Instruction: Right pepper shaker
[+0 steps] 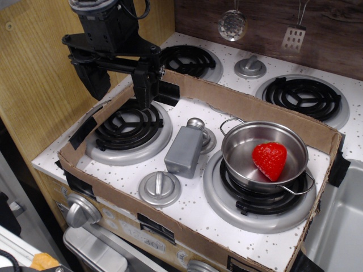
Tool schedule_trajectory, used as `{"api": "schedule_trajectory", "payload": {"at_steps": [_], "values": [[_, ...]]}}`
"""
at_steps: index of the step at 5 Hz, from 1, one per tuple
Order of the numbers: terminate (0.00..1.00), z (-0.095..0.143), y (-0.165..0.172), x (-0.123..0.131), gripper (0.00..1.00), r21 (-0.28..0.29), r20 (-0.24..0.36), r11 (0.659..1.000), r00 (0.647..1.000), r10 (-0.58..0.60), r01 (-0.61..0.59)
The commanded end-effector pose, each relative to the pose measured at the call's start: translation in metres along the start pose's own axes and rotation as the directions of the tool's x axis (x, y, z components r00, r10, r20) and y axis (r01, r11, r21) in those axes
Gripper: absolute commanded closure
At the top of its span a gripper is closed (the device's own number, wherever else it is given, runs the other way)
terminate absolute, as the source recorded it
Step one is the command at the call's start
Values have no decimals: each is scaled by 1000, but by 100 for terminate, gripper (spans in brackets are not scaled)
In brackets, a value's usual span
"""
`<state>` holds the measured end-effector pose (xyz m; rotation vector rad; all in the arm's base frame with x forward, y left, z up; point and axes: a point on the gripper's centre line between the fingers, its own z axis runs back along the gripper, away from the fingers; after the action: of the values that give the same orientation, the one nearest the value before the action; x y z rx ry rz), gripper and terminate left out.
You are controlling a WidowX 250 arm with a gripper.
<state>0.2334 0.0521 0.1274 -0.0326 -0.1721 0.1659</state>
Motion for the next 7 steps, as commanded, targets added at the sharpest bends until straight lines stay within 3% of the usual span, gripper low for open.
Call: {"api": "schedule_trajectory", "payload": {"at_steps": [1,4,7], "values": [[0,0,0,0,0,0,0,1000,1000,0,0],[0,-23,-43,30,0,34,17,997,997,-71,70],[0,-53,-60,47,0,66,95,987,984,-153,147]]}}
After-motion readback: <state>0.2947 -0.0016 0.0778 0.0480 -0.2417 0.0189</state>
